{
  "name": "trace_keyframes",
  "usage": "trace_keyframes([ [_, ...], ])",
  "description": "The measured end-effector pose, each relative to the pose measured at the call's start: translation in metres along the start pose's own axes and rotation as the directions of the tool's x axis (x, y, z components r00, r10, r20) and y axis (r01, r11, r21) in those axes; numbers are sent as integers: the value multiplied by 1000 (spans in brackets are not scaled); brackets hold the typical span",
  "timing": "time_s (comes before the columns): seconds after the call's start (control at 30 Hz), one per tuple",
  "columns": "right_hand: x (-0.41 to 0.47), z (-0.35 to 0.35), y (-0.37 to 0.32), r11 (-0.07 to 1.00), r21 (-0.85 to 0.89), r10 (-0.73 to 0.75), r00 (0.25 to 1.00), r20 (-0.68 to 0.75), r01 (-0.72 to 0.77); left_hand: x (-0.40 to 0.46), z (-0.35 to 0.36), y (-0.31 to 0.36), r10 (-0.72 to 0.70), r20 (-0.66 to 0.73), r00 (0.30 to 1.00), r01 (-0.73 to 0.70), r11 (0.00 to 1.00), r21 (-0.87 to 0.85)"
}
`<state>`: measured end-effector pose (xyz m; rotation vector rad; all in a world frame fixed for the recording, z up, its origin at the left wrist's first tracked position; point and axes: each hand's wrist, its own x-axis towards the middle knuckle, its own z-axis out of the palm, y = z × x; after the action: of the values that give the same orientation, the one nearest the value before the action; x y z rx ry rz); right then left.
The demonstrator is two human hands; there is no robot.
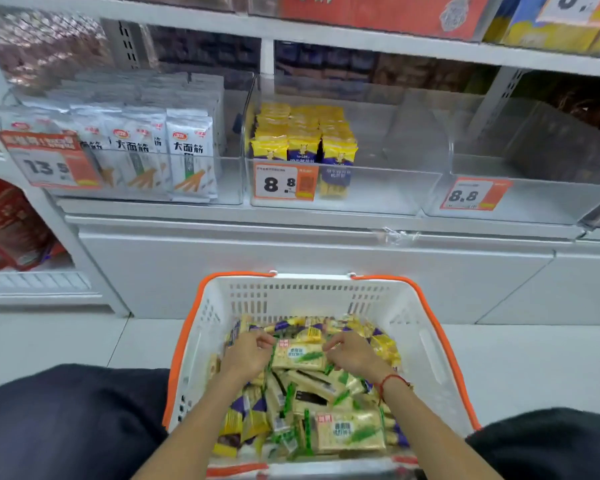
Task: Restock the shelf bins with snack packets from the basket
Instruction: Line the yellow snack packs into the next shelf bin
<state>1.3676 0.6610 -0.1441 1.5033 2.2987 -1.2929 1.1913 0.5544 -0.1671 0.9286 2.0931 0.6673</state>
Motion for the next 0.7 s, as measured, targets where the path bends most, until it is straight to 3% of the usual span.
trace_keyframes([
  [0.13,4,35,23,993,-117,28,998,63,-20,-5,21,-35,-118,115,986,98,981,168],
  [0.2,10,47,19,983,-179,-6,994,112,26,-2,22,-44,-194,84,977,170,957,234],
  [0.37,41,73,-7,935,-295,-165,977,133,198,23,23,-60,-377,-43,925,379,924,53],
  [0.43,56,82,-15,881,-389,-259,963,76,268,34,24,-66,-349,-129,928,352,936,0],
  [0.5,71,91,-21,823,-476,-348,937,9,310,40,23,-71,-260,-204,944,277,959,64],
  [0.57,86,98,-28,761,-567,-396,918,-23,315,44,19,-76,-134,-208,969,194,932,305],
  [0.63,101,103,-33,695,-652,-407,913,-7,304,48,14,-80,-14,-147,989,92,835,543],
  [0.7,113,106,-34,671,-695,-357,934,4,259,50,12,-81,31,-106,994,49,738,673],
])
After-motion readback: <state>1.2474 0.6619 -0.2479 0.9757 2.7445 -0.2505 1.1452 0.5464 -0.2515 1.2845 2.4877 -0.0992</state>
